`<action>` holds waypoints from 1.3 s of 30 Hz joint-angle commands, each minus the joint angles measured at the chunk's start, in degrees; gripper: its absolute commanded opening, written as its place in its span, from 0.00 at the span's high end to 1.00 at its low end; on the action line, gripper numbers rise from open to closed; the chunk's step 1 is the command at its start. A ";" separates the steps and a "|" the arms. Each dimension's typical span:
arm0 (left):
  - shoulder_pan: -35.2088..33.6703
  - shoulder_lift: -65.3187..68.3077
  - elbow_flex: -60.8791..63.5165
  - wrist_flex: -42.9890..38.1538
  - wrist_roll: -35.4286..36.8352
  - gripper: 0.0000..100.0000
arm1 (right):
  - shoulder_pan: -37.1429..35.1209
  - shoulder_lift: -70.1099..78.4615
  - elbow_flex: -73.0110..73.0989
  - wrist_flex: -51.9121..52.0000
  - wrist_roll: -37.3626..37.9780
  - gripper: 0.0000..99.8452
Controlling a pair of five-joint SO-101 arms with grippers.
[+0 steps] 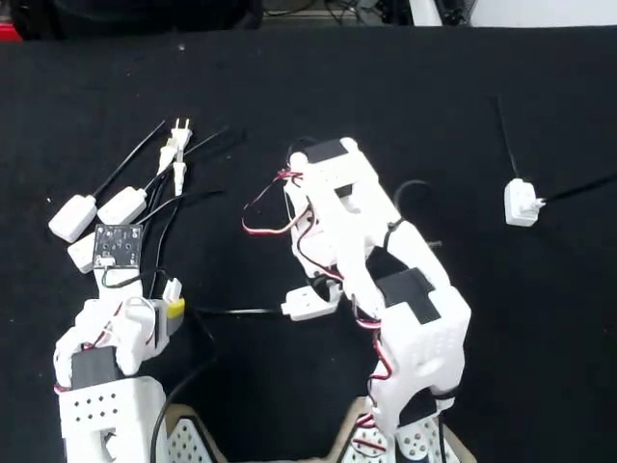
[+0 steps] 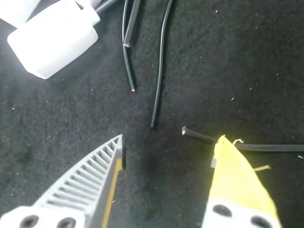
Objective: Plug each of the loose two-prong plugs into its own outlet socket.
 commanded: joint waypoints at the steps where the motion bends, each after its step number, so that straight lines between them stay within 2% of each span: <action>1: -0.40 -0.35 -0.40 0.18 0.35 0.70 | 0.00 2.15 -2.95 1.58 0.44 0.99; 9: -0.40 -0.35 -0.40 0.18 0.35 0.70 | 0.00 6.64 -7.69 1.58 3.96 0.99; 15: -0.40 -0.35 -0.40 0.18 0.35 0.70 | 0.00 8.84 -9.19 1.58 9.85 0.99; 19: -0.40 -0.35 -0.40 0.18 0.35 0.70 | 0.26 8.57 -8.22 1.58 10.37 0.99; 22: -0.40 -0.35 -0.22 0.18 0.35 0.70 | 0.26 5.67 -5.93 1.58 11.96 0.99; 28: -0.40 -0.35 0.31 -0.18 0.18 0.70 | 0.44 -5.49 -1.27 1.58 20.84 0.99; 39: -0.40 -0.35 0.40 -0.26 0.18 0.70 | 0.35 -9.80 3.21 1.67 23.65 0.99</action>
